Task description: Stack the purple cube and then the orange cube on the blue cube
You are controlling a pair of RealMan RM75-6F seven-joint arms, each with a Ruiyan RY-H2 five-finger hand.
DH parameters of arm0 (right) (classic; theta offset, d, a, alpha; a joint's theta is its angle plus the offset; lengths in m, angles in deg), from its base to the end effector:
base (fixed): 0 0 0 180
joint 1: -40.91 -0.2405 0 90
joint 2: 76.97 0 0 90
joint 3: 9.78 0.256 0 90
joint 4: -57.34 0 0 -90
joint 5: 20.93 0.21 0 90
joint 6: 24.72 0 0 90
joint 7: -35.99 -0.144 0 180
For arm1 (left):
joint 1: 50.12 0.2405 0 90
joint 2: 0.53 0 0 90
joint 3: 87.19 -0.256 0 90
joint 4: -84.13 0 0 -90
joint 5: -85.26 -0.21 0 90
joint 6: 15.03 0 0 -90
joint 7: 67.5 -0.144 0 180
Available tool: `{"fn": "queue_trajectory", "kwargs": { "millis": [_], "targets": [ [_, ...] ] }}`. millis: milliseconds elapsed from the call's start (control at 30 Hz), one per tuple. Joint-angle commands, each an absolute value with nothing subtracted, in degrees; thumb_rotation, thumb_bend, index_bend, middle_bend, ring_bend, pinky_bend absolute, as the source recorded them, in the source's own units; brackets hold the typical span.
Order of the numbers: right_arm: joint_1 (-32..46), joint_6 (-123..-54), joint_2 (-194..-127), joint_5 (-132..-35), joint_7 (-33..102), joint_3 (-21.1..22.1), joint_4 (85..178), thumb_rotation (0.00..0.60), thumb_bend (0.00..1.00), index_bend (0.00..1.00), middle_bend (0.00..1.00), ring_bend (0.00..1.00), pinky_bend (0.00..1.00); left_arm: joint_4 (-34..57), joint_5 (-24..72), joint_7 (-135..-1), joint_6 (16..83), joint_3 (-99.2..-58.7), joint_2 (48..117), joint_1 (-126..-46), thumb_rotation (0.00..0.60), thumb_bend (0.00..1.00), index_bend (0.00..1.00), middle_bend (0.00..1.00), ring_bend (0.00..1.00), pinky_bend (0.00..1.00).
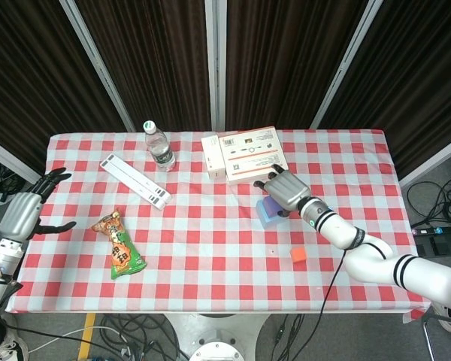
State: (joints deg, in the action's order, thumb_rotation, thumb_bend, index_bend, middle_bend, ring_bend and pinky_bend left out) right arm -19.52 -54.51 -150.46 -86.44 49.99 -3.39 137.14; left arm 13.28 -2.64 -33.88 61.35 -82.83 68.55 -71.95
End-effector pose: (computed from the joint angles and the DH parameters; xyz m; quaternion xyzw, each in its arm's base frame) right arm -0.1195 -0.4149 0.0362 0.8642 -0.2608 0.2235 0.3678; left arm -0.3093 0.2929 0.1591 -0.6018 -0.4263 -0.5046 0.4489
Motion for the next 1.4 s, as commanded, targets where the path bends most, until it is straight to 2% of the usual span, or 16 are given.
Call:
{"fn": "queue_trajectory", "kwargs": {
  "millis": [33, 167, 367, 667, 800, 1000, 1167, 1400],
  "targets": [
    [-19.7, -54.8, -150.5, -85.8, 50.5, -3.6, 137.2, 0.6, 0.12, 0.18, 0.49, 0.19, 0.07, 13.4, -2.7, -33.7, 61.3, -82.9, 68.6, -71.9, 0.6, 0.0, 0.21, 0.19, 0.16, 0.29],
    [-20.1, -54.6, -150.4, -85.1, 51.0, -4.0, 137.3, 0.6, 0.11, 0.18, 0.48, 0.19, 0.07, 13.7, -2.6, -33.6, 61.2, -82.8, 68.8, -72.0, 0.6, 0.0, 0.21, 0.19, 0.16, 0.29],
    [-20.5, -54.4, -150.0, -84.3, 51.2, -4.3, 137.6, 0.6, 0.0, 0.18, 0.43, 0.17, 0.07, 13.6, -2.7, -33.9, 61.2, -82.9, 68.7, -72.0, 0.6, 0.0, 0.21, 0.19, 0.16, 0.29],
    [-20.1, -56.5, -147.8, -84.7, 50.6, -3.9, 139.8, 0.6, 0.0, 0.16, 0.41, 0.17, 0.07, 13.3, -2.7, -34.0, 61.5, -82.8, 68.5, -71.9, 0.6, 0.0, 0.21, 0.19, 0.16, 0.29],
    [-18.8, -59.9, -144.4, -86.8, 49.6, -2.9, 144.4, 0.6, 0.0, 0.16, 0.41, 0.17, 0.07, 13.3, -2.6, -34.1, 61.6, -82.8, 68.4, -71.8, 0.6, 0.0, 0.21, 0.19, 0.16, 0.29],
    [-13.7, -67.7, -135.3, -91.7, 47.4, -2.5, 155.6, 0.6, 0.0, 0.16, 0.41, 0.17, 0.07, 13.6, -1.9, -34.4, 61.4, -82.5, 68.5, -71.6, 0.6, 0.0, 0.21, 0.19, 0.16, 0.29],
    [-7.5, -70.9, -130.2, -92.2, 46.5, -6.2, 163.3, 0.6, 0.0, 0.16, 0.41, 0.18, 0.09, 14.1, -1.6, -34.3, 61.2, -82.2, 68.7, -71.8, 0.6, 0.0, 0.21, 0.19, 0.16, 0.29],
    [-0.9, -73.0, -134.0, -90.9, 47.4, -11.4, 163.2, 0.6, 0.0, 0.16, 0.41, 0.18, 0.11, 14.2, -2.2, -34.3, 61.3, -82.3, 68.9, -72.0, 0.6, 0.0, 0.21, 0.19, 0.16, 0.29]
  ]
}}
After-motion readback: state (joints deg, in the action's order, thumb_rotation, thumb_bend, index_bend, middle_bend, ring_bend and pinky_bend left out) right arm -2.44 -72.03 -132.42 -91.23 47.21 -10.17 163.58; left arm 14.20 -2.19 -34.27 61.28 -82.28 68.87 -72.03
